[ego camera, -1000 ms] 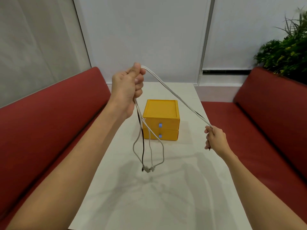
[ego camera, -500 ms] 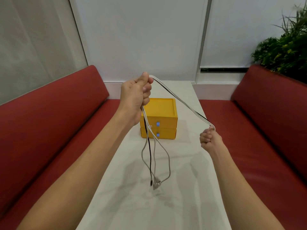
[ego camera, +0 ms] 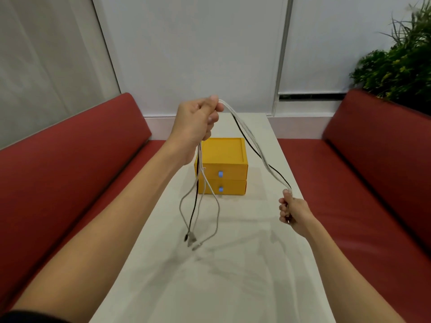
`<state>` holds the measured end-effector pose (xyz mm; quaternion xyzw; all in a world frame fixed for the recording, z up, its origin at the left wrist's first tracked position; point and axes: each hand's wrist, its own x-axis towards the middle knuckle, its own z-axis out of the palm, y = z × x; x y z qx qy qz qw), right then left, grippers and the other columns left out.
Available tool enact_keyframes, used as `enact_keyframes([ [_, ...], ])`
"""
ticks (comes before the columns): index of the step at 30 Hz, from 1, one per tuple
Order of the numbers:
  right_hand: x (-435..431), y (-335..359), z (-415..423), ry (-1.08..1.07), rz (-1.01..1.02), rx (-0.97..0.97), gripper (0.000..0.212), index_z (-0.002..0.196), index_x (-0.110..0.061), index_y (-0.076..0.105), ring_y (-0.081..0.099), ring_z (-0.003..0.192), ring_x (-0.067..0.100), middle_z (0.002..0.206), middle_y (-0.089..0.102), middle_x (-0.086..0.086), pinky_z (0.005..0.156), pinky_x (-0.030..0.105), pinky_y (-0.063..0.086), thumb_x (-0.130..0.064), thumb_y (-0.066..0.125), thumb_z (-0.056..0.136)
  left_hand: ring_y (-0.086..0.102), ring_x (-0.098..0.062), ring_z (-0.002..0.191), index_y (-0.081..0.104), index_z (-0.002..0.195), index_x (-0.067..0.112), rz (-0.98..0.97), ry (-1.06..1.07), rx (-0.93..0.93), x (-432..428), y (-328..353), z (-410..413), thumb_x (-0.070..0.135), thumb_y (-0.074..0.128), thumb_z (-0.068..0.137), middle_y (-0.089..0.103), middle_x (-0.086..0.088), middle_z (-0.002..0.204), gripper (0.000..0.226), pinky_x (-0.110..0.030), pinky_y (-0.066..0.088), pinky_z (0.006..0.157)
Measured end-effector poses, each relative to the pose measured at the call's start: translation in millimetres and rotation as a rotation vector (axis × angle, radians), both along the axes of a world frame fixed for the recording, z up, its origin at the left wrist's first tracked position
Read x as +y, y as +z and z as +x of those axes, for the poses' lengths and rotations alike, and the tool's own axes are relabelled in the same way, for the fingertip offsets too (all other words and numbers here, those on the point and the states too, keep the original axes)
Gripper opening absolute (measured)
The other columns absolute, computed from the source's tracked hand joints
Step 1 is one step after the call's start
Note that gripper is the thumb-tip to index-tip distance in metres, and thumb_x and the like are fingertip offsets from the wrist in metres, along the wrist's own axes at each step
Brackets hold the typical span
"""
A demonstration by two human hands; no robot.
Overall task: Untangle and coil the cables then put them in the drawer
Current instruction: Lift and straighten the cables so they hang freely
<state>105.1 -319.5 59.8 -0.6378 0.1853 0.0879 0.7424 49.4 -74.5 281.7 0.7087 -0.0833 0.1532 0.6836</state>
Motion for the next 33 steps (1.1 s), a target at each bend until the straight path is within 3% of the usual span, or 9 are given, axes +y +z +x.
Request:
enact_keyframes([
  [3, -5, 2, -5, 0.144, -0.113, -0.032, 0.030, 0.095, -0.004, 0.056, 0.061, 0.056, 0.020, 0.064, 0.059, 0.007, 0.065, 0.036, 0.054, -0.033, 0.051, 0.098, 0.026, -0.003, 0.042, 0.059, 0.078, 0.014, 0.091, -0.029, -0.032, -12, 12, 3, 0.026, 0.044, 0.102, 0.039, 0.014, 0.047, 0.031, -0.016, 0.023, 0.040],
  [6, -15, 19, -4, 0.324, -0.412, -0.029, 0.032, 0.112, -0.011, 0.056, 0.065, 0.086, 0.021, 0.101, 0.069, 0.008, 0.084, 0.042, 0.043, -0.035, 0.061, 0.091, 0.027, -0.003, 0.042, 0.060, 0.078, 0.014, 0.170, -0.071, -0.050, -22, 20, 5, 0.027, 0.043, 0.102, 0.040, 0.013, 0.048, 0.032, -0.016, 0.023, 0.040],
  [9, -21, 60, -8, 0.495, -0.597, -0.064, 0.057, 0.128, -0.027, 0.045, 0.056, 0.111, 0.023, 0.121, 0.060, 0.002, 0.092, 0.046, 0.035, -0.037, 0.073, 0.080, 0.027, -0.004, 0.042, 0.060, 0.079, 0.013, 0.219, -0.094, -0.066, -29, 23, 8, 0.027, 0.042, 0.102, 0.039, 0.011, 0.050, 0.033, -0.017, 0.023, 0.041],
  [12, -10, 119, -16, 0.537, -0.623, -0.332, 0.085, 0.141, -0.033, 0.037, 0.052, 0.119, 0.018, 0.130, 0.053, 0.005, 0.097, 0.038, 0.038, -0.045, 0.079, 0.069, 0.027, -0.004, 0.042, 0.060, 0.079, 0.013, 0.246, -0.105, -0.062, -35, 22, 11, 0.028, 0.042, 0.102, 0.039, 0.010, 0.052, 0.032, -0.017, 0.023, 0.041],
  [15, 13, 174, -24, 0.470, -0.468, -0.687, 0.075, 0.136, -0.033, 0.046, 0.060, 0.113, 0.011, 0.125, 0.060, 0.001, 0.100, 0.035, 0.045, -0.058, 0.073, 0.070, 0.028, -0.004, 0.043, 0.060, 0.080, 0.013, 0.310, -0.129, -0.054, -42, 16, 12, 0.028, 0.043, 0.102, 0.039, 0.008, 0.054, 0.032, -0.018, 0.023, 0.042],
  [19, 42, 219, -28, 0.531, -0.546, -0.925, 0.034, 0.114, -0.005, 0.062, 0.061, 0.073, 0.004, 0.084, 0.062, 0.000, 0.070, 0.021, 0.051, -0.033, 0.050, 0.097, 0.029, -0.003, 0.040, 0.059, 0.078, 0.009, 0.403, -0.126, -0.095, -45, 13, 15, 0.026, 0.044, 0.101, 0.038, 0.007, 0.053, 0.032, -0.018, 0.025, 0.042],
  [21, 48, 225, -25, 0.522, -0.572, -0.950, 0.033, 0.098, 0.000, 0.064, 0.045, 0.055, 0.003, 0.066, 0.045, -0.003, 0.059, 0.025, 0.046, -0.029, 0.049, 0.099, 0.028, -0.004, 0.041, 0.060, 0.080, 0.007, 0.411, -0.119, -0.111, -38, 14, 17, 0.025, 0.045, 0.101, 0.039, 0.010, 0.050, 0.031, -0.019, 0.023, 0.042],
  [24, 51, 228, -24, 0.479, -0.448, -0.911, 0.029, 0.078, -0.011, 0.059, 0.034, 0.052, 0.005, 0.061, 0.036, -0.005, 0.053, 0.021, 0.033, -0.027, 0.048, 0.099, 0.029, -0.002, 0.041, 0.059, 0.074, 0.014, 0.434, -0.132, -0.192, -27, 8, 19, 0.024, 0.046, 0.101, 0.040, 0.013, 0.046, 0.032, -0.015, 0.025, 0.041],
  [33, 66, 251, -28, 0.290, 0.054, -0.858, 0.031, 0.068, -0.009, 0.056, 0.027, 0.046, 0.009, 0.052, 0.032, -0.004, 0.048, 0.022, 0.032, -0.020, 0.054, 0.097, 0.042, -0.003, 0.055, 0.041, 0.075, 0.021, 0.511, 0.110, -0.441, -23, -40, 39, 0.023, 0.035, 0.103, 0.039, 0.011, 0.060, 0.029, -0.019, 0.035, 0.056],
])
